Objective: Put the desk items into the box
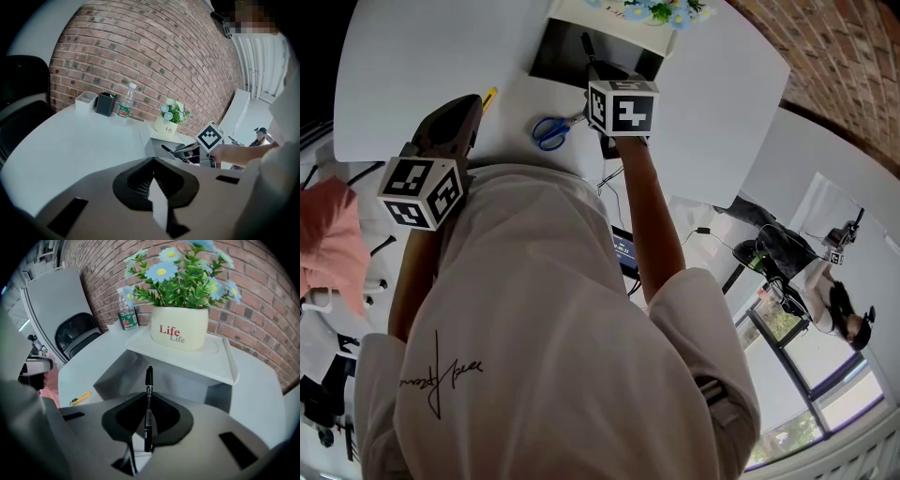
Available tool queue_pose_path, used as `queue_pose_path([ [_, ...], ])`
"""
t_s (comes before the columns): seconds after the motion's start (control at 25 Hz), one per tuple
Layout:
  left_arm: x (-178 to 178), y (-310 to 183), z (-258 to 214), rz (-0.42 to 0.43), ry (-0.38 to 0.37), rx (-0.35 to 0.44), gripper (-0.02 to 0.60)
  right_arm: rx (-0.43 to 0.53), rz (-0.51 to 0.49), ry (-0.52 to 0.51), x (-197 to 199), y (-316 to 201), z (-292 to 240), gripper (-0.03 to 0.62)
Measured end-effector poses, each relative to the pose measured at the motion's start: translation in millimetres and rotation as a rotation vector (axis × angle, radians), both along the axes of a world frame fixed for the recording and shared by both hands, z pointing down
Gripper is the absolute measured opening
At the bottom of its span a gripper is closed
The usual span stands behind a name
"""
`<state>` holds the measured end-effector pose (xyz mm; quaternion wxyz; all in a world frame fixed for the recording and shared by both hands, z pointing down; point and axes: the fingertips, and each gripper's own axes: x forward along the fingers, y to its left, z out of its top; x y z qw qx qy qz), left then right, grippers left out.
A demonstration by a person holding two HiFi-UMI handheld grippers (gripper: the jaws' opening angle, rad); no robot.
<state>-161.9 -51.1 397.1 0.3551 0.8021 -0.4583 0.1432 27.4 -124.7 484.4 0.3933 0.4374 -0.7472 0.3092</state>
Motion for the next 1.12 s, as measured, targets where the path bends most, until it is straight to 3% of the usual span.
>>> queue_pose_path([
  [1.12,-3,-3,6,-0.012,0.013,-0.027,0.006,-0.064,-0.049,0.062,-2,-6,19,0.061],
])
